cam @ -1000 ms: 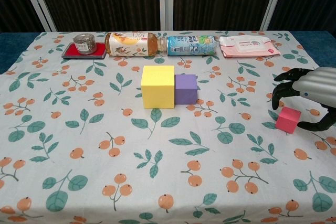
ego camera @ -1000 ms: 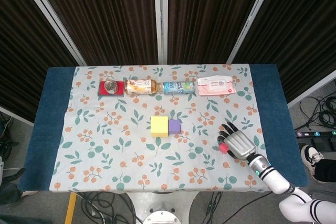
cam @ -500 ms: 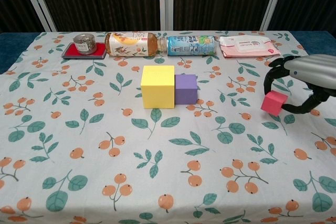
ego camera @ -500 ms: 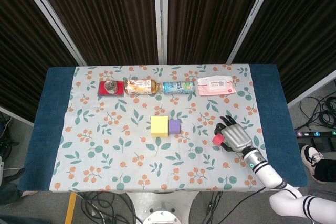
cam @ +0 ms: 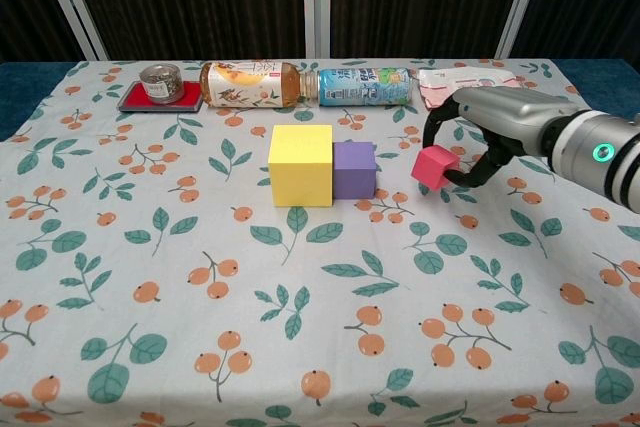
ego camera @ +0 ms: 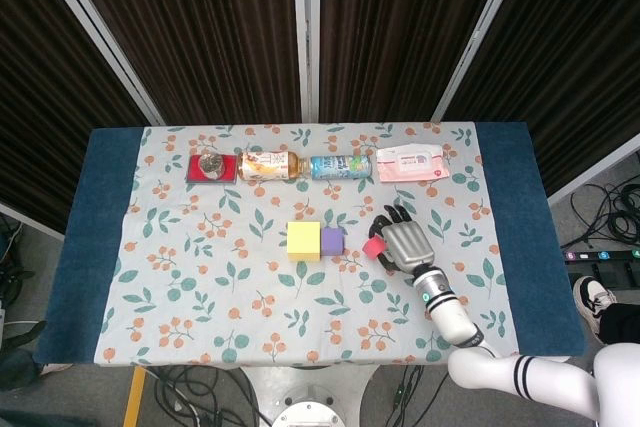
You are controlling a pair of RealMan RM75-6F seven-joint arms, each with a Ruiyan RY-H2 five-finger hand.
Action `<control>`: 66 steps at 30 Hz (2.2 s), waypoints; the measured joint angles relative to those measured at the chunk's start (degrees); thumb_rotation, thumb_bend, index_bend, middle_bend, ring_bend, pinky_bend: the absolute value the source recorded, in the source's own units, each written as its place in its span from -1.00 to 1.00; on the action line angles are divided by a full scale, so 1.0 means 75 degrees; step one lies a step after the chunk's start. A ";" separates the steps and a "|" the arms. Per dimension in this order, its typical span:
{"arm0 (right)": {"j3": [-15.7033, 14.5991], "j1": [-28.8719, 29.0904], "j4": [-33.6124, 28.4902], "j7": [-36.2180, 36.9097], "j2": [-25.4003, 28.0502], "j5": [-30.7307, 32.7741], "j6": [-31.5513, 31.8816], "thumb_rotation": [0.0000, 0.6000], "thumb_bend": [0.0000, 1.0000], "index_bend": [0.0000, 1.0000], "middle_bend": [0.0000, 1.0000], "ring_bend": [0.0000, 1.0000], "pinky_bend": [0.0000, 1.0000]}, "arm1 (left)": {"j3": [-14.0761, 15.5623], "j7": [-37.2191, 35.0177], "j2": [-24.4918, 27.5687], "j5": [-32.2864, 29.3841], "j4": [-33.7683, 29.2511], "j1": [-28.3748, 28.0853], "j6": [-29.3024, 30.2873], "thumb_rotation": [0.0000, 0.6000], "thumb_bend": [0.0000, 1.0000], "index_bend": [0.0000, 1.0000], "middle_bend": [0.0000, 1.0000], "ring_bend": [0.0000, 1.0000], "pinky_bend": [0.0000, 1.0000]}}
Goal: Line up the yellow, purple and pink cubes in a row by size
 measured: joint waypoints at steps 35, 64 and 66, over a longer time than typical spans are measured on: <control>0.0379 0.0705 0.0898 -0.0830 -0.1226 0.1545 0.0258 1.00 -0.61 -0.20 -0.62 -0.97 -0.99 | 0.0015 -0.0300 -0.0110 -0.0034 0.0300 0.0011 -0.0088 1.00 -0.86 -0.34 -0.34 -0.66 -0.53; 0.0321 0.0437 0.0430 -0.0318 -0.0376 0.1278 0.0414 1.00 -0.90 -0.44 -0.71 -1.00 -1.00 | 0.0002 -0.0322 -0.0065 -0.0002 0.0278 0.0056 -0.0007 1.00 -0.86 -0.34 -0.34 -0.66 -0.53; 0.0316 0.0481 0.0584 -0.0320 -0.0419 0.1292 0.0331 1.00 -0.93 -0.45 -0.72 -1.00 -1.00 | -0.0006 -0.0283 -0.0047 -0.0010 0.0234 0.0061 0.0008 1.00 -0.86 -0.34 -0.34 -0.66 -0.53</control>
